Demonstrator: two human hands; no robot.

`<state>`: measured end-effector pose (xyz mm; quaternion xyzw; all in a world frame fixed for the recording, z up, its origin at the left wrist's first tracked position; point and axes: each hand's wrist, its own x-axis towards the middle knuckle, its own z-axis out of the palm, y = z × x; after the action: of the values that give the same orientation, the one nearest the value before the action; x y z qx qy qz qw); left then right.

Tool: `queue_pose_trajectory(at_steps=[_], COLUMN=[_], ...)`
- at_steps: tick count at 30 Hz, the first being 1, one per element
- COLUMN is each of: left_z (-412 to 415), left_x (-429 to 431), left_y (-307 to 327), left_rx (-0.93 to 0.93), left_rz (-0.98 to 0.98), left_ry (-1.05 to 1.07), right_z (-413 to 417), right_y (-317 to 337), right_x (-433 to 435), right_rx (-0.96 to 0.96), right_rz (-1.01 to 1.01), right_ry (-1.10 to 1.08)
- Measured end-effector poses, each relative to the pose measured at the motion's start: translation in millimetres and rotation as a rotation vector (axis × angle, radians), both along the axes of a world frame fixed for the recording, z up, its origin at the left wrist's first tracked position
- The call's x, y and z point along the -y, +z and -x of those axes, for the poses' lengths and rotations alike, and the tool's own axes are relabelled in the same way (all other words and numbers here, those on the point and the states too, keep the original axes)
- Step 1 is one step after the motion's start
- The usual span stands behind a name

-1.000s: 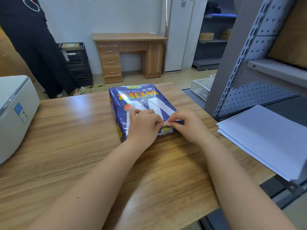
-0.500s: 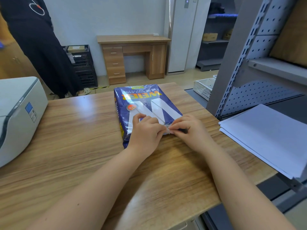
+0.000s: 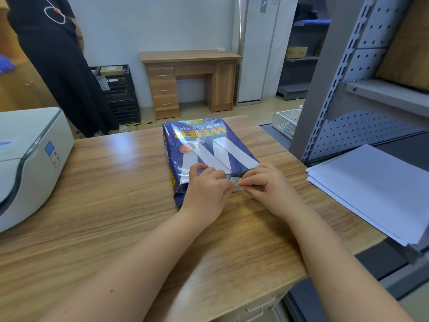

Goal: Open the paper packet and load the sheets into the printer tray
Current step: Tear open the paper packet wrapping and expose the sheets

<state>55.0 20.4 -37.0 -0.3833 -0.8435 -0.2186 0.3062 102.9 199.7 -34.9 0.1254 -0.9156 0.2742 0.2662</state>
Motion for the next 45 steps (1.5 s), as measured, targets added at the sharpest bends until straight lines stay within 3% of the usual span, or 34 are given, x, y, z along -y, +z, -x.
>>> queue_pose_trajectory(at_steps=[9, 20, 29, 36, 40, 45], left_z=[-12, -19, -35, -42, -43, -46], left_x=[-6, -2, -4, 2, 16, 34], left_y=[-6, -8, -9, -6, -4, 0], left_rx=[0.045, 0.089, 0.227, 0.202, 0.191, 0.175], left_rz=[-0.074, -0.021, 0.085, 0.145, 0.297, 0.322], left_ry=[0.032, 0.062, 0.055, 0.016, -0.017, -0.075], right_z=[-9, -14, -21, -30, -36, -47], right_y=[-2, -5, -13, -15, -12, -6], right_x=[1, -1, -6, -10, -9, -6], right_rx=[-0.01, 0.054, 0.087, 0.114, 0.141, 0.081], right_rz=[0.042, -0.013, -0.033, 0.036, 0.063, -0.206], right_ry=[-0.036, 0.001, 0.003, 0.003, 0.008, -0.049])
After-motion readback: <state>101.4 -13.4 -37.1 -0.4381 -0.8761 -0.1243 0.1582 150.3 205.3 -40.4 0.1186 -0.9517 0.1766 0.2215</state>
